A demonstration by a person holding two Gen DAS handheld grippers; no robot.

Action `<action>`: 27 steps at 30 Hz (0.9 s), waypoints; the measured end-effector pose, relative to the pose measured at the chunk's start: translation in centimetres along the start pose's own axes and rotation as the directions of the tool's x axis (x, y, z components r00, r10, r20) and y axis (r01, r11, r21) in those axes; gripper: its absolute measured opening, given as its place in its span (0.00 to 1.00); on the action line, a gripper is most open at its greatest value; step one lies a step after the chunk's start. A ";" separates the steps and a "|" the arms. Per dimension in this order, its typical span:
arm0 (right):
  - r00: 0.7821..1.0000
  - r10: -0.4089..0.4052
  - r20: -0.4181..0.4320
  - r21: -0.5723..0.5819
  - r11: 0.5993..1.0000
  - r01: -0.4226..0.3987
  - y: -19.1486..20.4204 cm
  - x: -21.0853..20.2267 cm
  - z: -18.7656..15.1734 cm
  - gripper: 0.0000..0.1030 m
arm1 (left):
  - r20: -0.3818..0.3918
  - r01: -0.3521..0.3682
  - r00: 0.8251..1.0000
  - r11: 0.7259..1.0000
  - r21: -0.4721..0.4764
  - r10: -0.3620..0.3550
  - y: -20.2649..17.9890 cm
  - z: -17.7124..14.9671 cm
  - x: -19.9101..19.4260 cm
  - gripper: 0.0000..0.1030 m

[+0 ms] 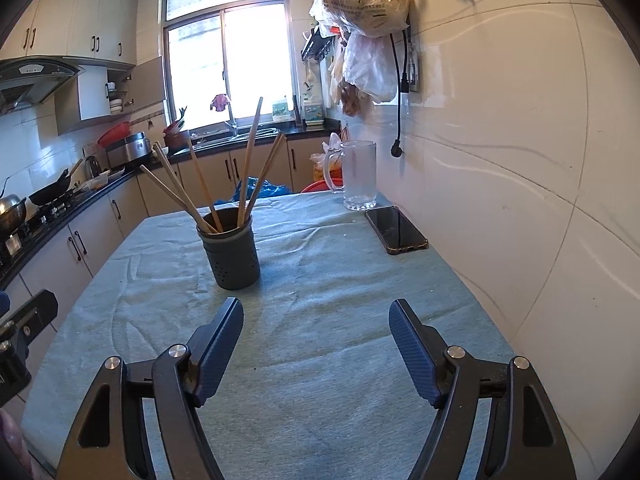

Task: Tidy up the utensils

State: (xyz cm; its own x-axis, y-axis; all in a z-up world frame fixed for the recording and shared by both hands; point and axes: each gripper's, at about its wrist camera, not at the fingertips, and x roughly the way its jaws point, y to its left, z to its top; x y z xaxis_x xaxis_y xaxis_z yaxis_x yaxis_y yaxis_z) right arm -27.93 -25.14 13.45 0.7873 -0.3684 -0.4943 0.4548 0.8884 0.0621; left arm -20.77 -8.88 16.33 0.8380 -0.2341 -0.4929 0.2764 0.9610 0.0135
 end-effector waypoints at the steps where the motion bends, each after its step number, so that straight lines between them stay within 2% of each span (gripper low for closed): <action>1: 1.000 0.000 -0.002 0.001 1.000 0.000 0.0 0.0 0.0 0.78 | -0.002 0.000 1.000 1.000 0.001 0.000 0.0 0.0 0.1 1.00; 16: 1.000 -0.003 -0.012 0.009 1.000 0.003 -0.3 0.3 -0.3 0.79 | -0.085 0.028 0.996 1.000 -0.013 -0.029 0.1 -0.9 1.6 1.00; 27: 1.000 -0.002 -0.014 0.008 1.000 0.002 -0.2 0.4 -0.3 0.79 | -0.102 0.034 0.994 0.999 -0.017 -0.035 0.0 -1.0 2.0 1.00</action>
State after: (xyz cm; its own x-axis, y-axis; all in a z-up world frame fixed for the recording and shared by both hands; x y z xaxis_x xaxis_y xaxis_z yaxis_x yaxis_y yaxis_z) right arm -27.88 -25.41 13.00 0.7809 -0.3661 -0.5062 0.4594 0.8856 0.0682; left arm -19.58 -9.17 14.46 0.7755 -0.2516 -0.5791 0.2967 0.9548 -0.0176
